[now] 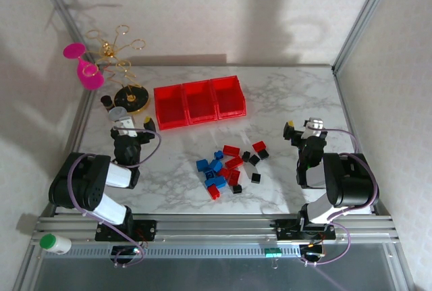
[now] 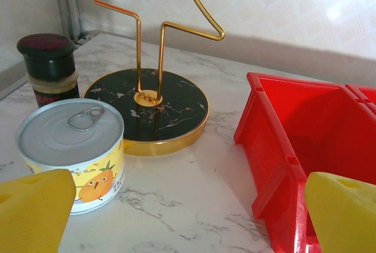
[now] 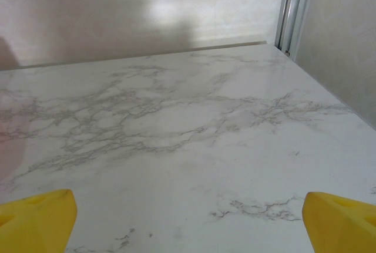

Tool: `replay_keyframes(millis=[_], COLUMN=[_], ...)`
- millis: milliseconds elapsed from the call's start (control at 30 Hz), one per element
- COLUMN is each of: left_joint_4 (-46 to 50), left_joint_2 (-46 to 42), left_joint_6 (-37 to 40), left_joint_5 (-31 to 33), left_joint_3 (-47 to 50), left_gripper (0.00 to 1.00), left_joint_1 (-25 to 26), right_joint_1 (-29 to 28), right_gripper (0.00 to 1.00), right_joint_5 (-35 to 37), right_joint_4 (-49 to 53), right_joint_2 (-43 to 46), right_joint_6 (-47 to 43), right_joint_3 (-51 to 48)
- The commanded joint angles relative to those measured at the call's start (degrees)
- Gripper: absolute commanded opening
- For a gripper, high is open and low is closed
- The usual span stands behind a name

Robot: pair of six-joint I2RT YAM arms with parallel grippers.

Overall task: Sort the legos into containers by color
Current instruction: Pick up the lego from the center of the table.

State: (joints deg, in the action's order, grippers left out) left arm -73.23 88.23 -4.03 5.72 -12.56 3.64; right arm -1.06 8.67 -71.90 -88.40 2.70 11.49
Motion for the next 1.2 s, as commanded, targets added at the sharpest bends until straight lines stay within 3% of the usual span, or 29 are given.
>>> replay_keyframes(millis=[0,400,633,767,967,1067,1167], left_joint_4=[0.40,0.12,12.62,16.34,23.41,32.95,36.14], left_joint_2=[-0.19,-0.41,-7.14,-11.49,-21.35,-25.30,-28.39], left_joint_6=[0.67,0.78,3.55,2.63,-3.52,-12.06,-22.71], left_joint_5=[-1.06,-0.86,-0.23,1.32,4.08,6.03,2.45], left_joint_3=[-0.90,-0.69,-4.23,-4.19,-4.17,-6.74,-6.53], left_gripper=[0.99,0.99,0.99,0.99,0.99,0.99,0.99], left_joint_1=[-0.48,-0.38,2.39,3.19,3.12,2.15,-0.54], right_joint_1=[-0.42,-0.43,-0.39,-0.31,-0.14,-0.07,-0.02], right_gripper=[0.99,0.99,0.99,0.99,0.99,0.99,0.99], right_joint_5=[-1.00,-2.41,-2.88,1.04,6.58,3.71,-0.32], right_joint_4=[-2.03,-0.94,2.81,14.34,31.71,39.24,44.84], right_joint_2=[-0.11,0.60,6.40,12.17,19.37,20.86,19.95], right_joint_6=[-0.68,-1.19,-1.19,1.46,14.11,20.21,23.06], right_joint_3=[0.98,1.43,0.64,4.22,11.46,14.04,16.89])
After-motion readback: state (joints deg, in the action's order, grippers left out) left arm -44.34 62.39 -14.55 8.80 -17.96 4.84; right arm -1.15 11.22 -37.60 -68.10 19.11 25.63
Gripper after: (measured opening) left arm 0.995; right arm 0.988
